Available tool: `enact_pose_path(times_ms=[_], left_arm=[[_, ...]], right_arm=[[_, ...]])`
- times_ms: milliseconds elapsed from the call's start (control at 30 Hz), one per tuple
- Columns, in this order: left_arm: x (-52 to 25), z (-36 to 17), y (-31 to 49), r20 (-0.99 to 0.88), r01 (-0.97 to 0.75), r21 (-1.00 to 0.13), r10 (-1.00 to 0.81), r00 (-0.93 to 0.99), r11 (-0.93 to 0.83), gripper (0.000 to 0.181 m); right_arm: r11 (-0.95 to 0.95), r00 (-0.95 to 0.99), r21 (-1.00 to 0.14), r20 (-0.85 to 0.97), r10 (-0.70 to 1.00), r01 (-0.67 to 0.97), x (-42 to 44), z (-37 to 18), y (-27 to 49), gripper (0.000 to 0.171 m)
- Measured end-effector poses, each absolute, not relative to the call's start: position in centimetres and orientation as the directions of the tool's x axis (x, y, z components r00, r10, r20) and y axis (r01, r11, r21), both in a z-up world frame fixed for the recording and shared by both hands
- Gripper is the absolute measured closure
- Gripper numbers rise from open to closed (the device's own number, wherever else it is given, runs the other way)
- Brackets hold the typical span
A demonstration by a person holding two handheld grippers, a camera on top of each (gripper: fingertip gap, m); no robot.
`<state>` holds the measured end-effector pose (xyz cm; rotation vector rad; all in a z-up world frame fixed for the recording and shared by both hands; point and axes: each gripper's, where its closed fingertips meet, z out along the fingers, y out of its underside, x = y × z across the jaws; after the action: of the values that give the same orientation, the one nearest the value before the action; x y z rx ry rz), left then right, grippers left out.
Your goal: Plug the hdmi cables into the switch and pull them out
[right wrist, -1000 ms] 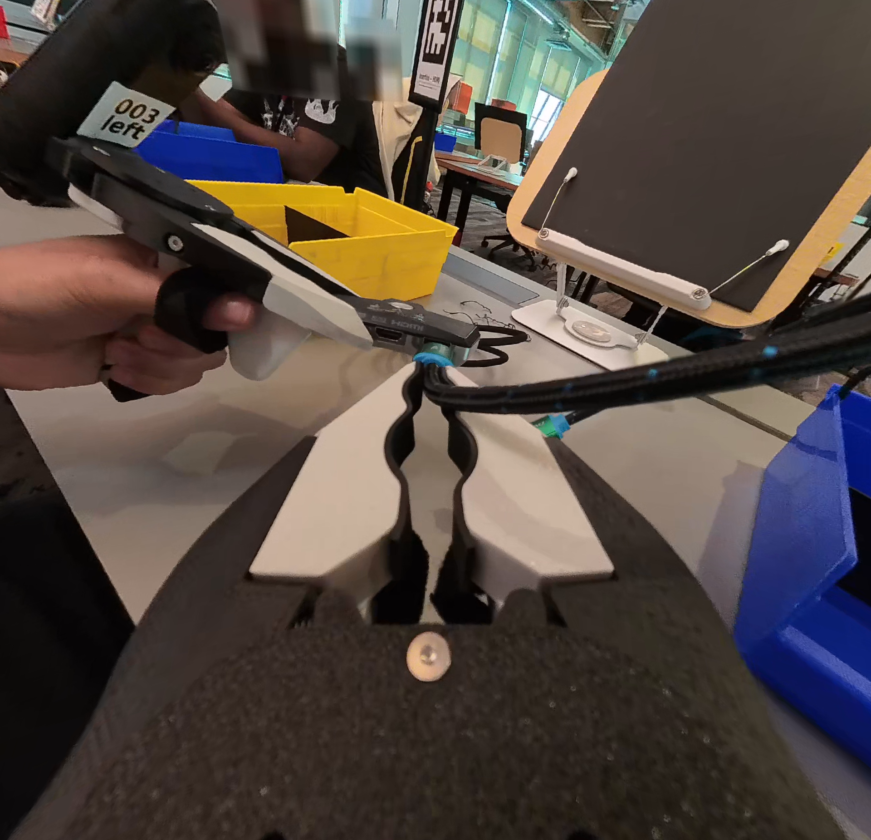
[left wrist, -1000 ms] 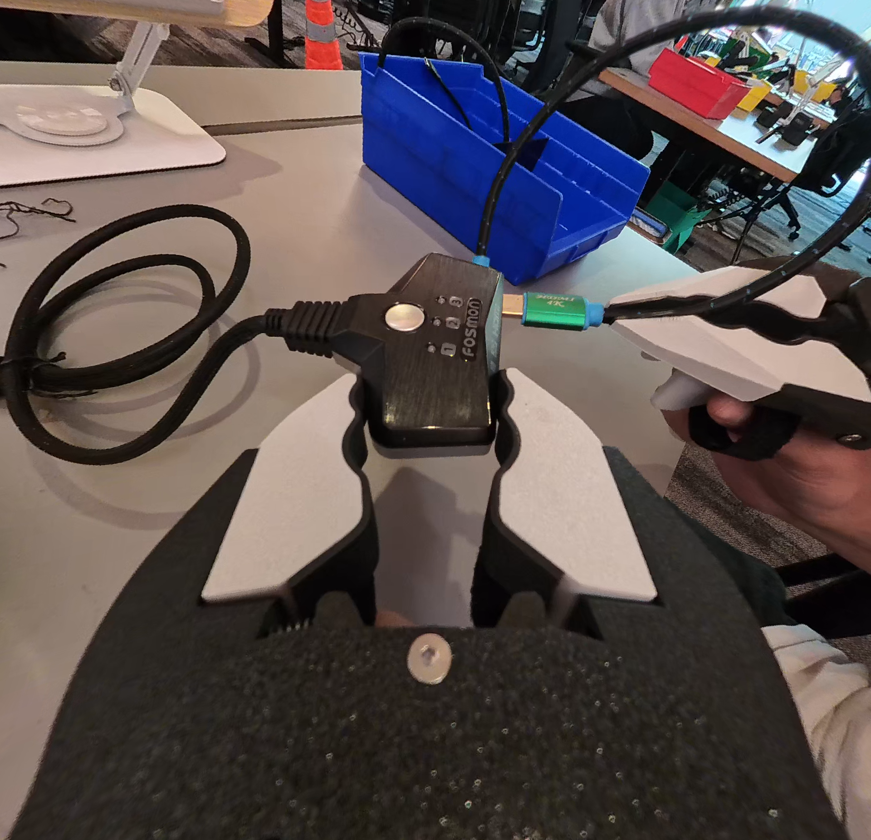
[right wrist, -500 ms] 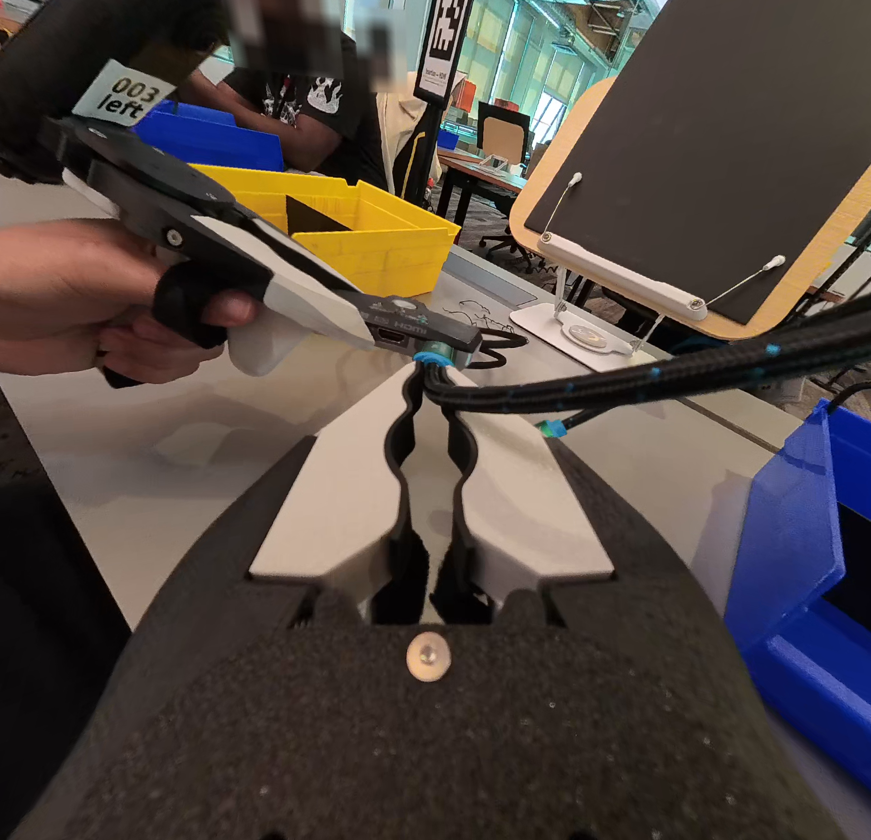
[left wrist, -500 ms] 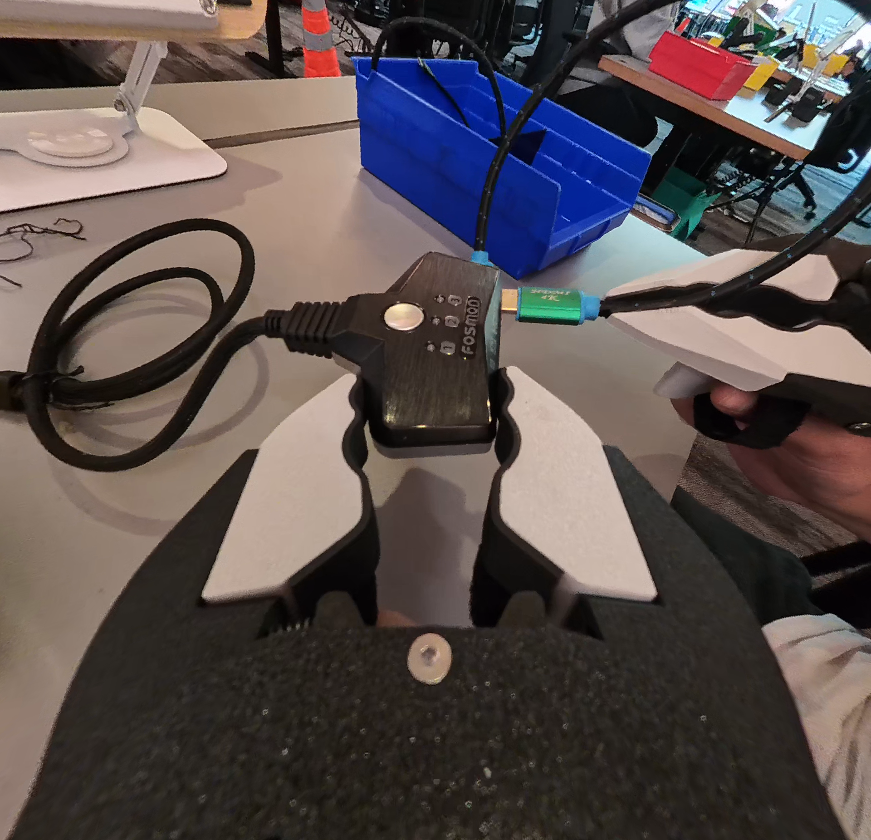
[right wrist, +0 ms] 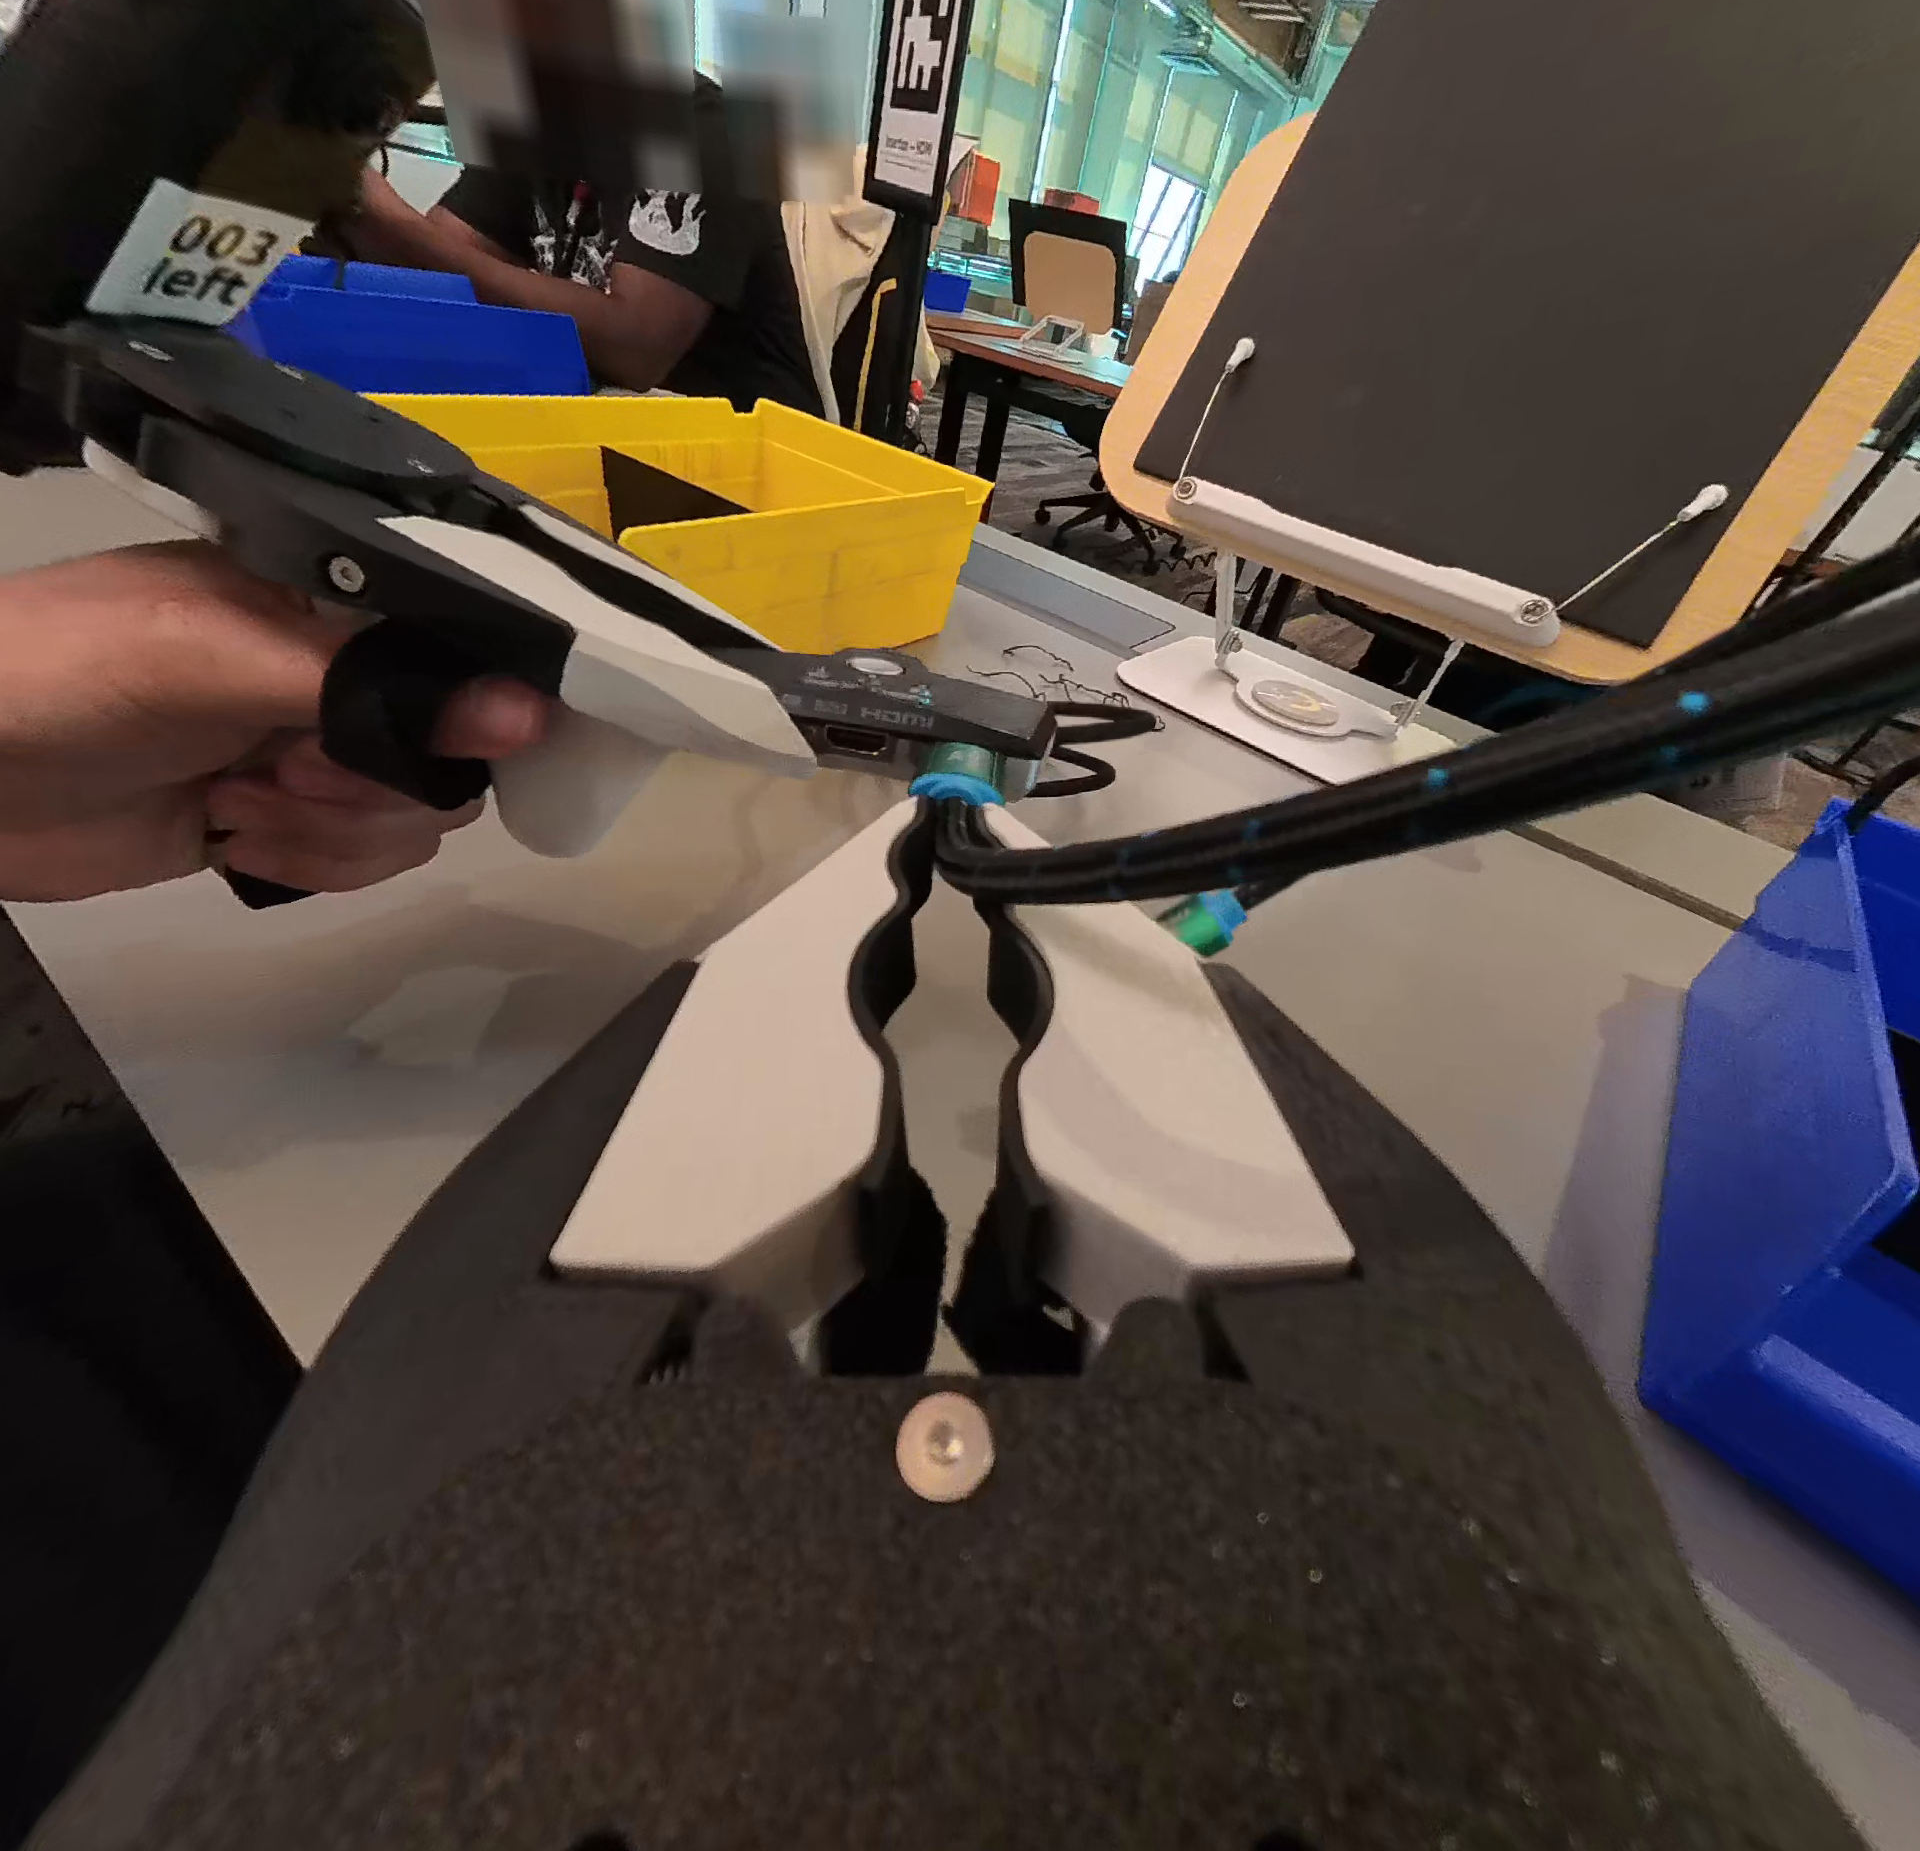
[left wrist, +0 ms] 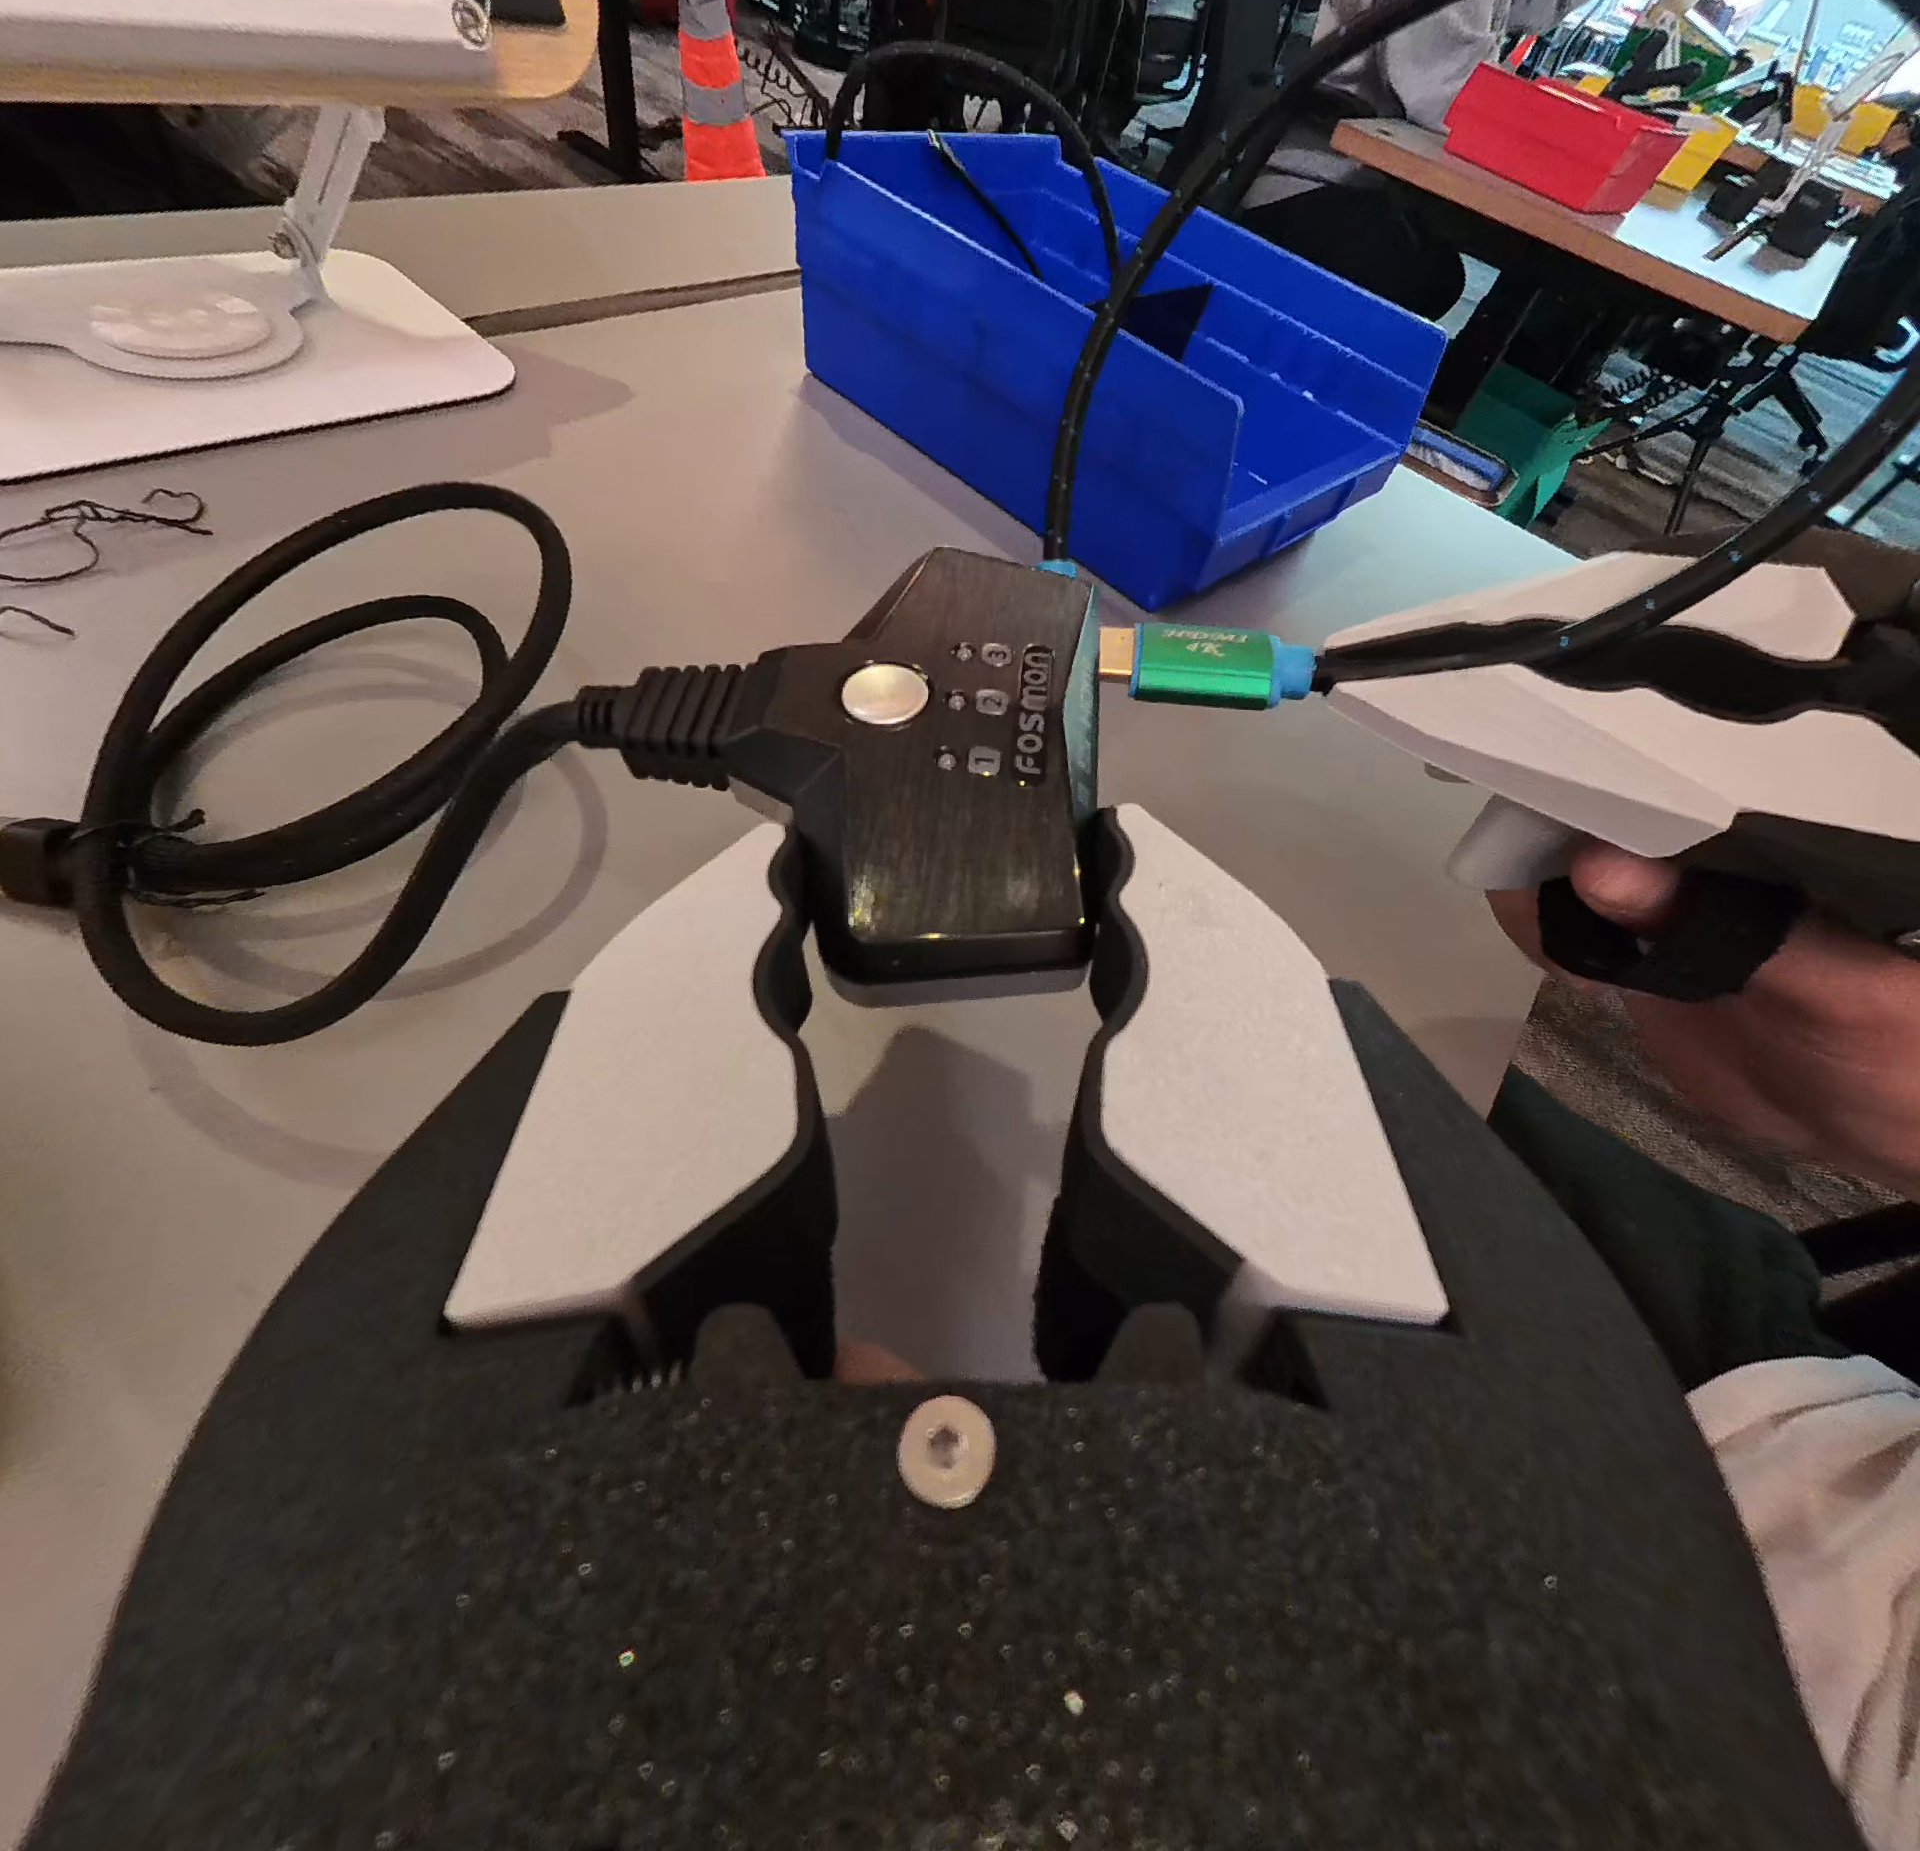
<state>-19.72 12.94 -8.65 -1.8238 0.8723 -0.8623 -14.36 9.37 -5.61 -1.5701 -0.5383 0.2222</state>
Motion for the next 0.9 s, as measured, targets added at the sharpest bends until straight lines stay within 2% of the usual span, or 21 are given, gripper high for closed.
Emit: enact_pose_path(times_ms=[167,333,900], left_arm=[[-19.4,-9.0,13.1,0.156,-0.226,-0.921,-0.83,0.536,-0.318,0.129],[-19.2,-9.6,13.4,0.205,-0.2,-0.907,-0.803,0.559,-0.371,0.129],[-19.8,-10.0,13.9,0.231,-0.156,-0.902,-0.754,0.615,-0.404,0.129]], right_arm=[[-0.037,0.879,-0.989,0.107,0.464,0.14,-13.9,-6.1,9.7,0.166],[-0.067,0.905,-0.985,0.121,0.407,0.161,-13.5,-6.7,10.4,0.163],[-0.141,0.919,-0.985,0.038,0.393,0.101,-13.9,-7.8,11.3,0.153]])
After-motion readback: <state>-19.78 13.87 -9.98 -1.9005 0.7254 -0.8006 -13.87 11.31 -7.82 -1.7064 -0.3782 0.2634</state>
